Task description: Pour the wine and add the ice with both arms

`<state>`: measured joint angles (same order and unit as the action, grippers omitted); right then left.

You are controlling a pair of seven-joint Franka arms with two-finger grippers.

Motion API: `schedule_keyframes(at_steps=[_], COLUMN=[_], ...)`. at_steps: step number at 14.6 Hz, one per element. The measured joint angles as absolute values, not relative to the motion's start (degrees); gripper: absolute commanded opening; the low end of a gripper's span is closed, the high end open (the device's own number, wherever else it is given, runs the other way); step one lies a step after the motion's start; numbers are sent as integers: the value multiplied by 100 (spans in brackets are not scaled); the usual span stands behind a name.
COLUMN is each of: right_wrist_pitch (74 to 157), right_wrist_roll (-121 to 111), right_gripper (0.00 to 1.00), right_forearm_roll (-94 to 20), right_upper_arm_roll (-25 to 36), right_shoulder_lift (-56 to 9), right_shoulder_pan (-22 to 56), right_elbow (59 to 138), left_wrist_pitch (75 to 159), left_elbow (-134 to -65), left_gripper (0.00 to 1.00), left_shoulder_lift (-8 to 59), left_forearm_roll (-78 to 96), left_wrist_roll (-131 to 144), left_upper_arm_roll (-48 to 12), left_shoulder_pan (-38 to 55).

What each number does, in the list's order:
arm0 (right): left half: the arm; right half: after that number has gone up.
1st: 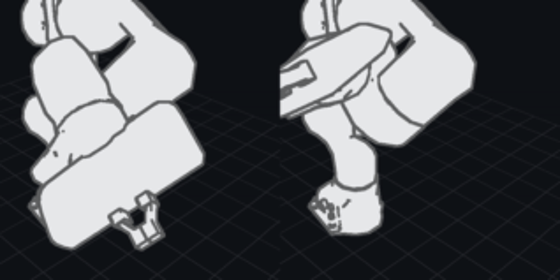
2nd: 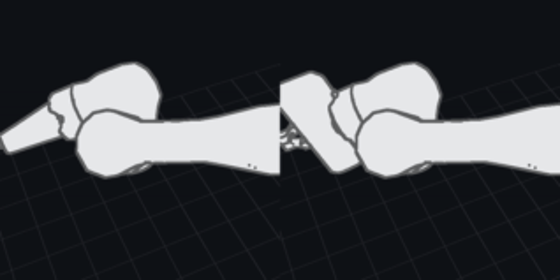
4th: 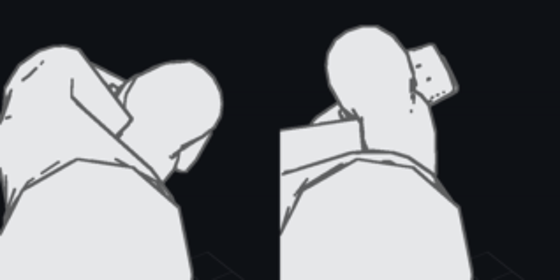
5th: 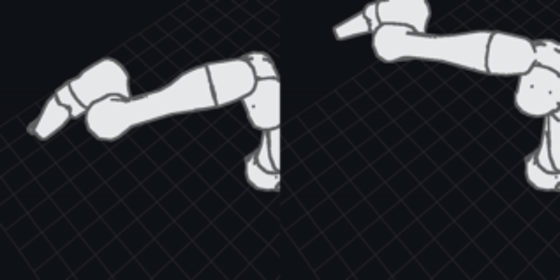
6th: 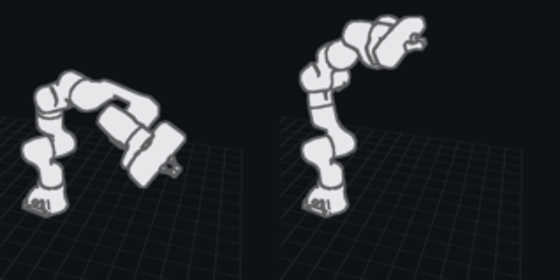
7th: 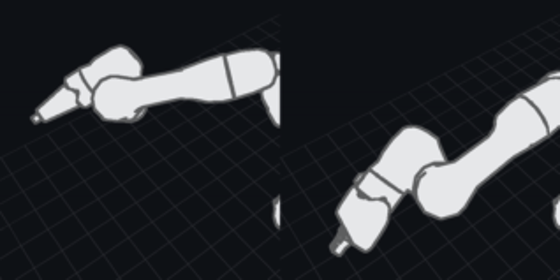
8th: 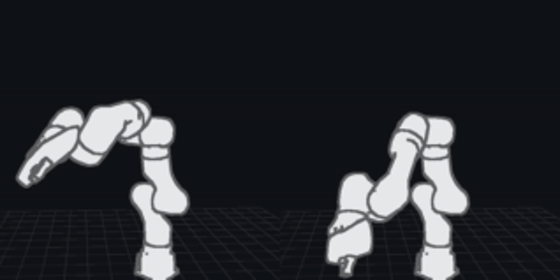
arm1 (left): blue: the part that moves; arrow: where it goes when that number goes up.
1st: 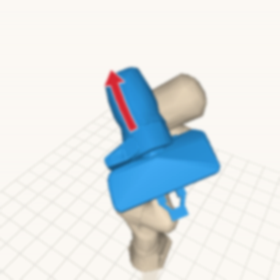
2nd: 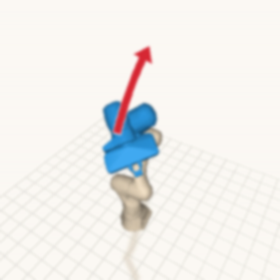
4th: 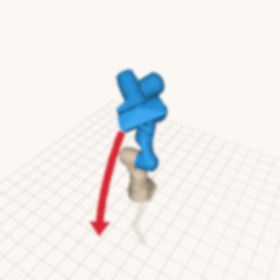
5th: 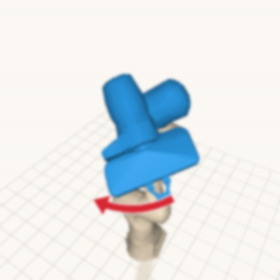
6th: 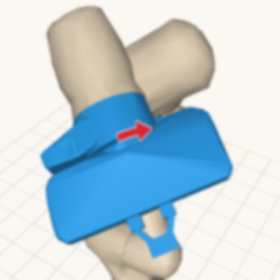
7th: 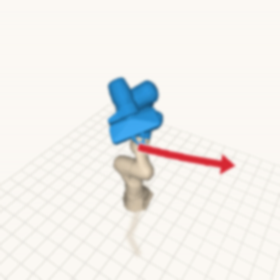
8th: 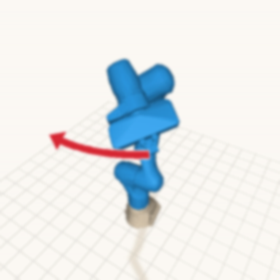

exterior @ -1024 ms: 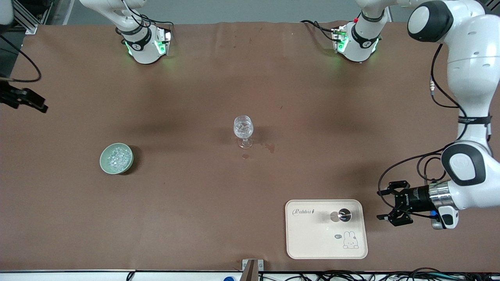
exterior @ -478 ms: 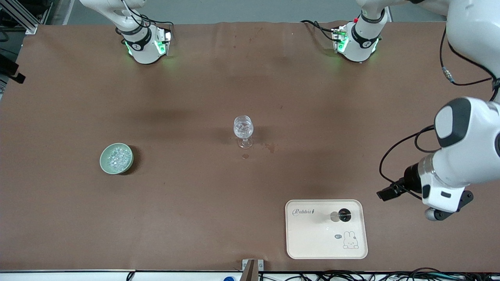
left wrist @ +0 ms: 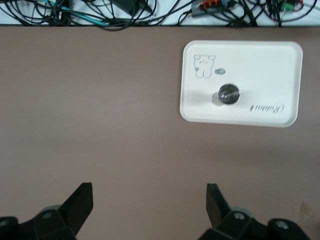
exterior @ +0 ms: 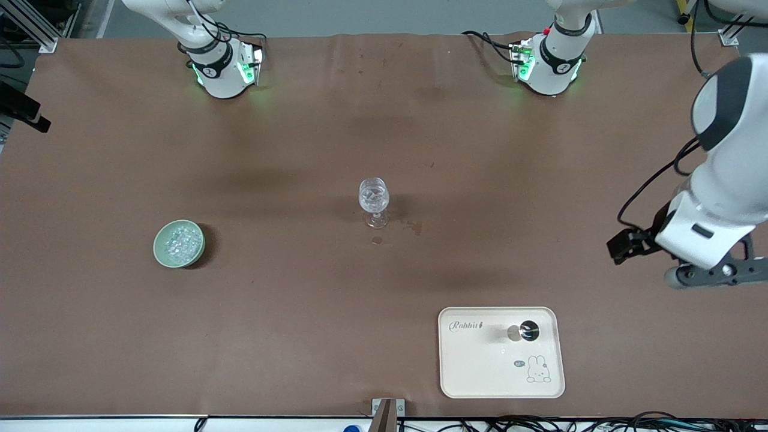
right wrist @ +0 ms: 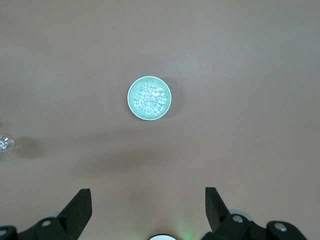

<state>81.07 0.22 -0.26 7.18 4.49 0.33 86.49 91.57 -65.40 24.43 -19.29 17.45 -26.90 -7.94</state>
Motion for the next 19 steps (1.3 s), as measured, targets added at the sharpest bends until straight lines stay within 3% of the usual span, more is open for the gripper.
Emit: schedule_keyframes(at_steps=[5, 12, 19], right_wrist_pitch=[8173, 8167, 8130], right_wrist_roll=[9, -19, -343], right_gripper=[100, 100, 100], right_forearm_roll=[-26, -26, -26], right_upper_arm_roll=[710, 668, 658], right_shoulder_lift=[71, -155, -154], right_shoulder_pan=[38, 167, 253], right_elbow=[8465, 8363, 8363], left_wrist_pitch=[8503, 8463, 8474], left_elbow=[-6779, -8487, -9189], left_gripper=[100, 100, 100], left_shoulder_lift=[1659, 15, -617], left_forearm_roll=[-1330, -433, -374], left_wrist_roll=[1641, 1415, 1338], left_upper_arm_roll=[-2592, -1140, -1008], left_shoulder_pan=[-764, -76, -71])
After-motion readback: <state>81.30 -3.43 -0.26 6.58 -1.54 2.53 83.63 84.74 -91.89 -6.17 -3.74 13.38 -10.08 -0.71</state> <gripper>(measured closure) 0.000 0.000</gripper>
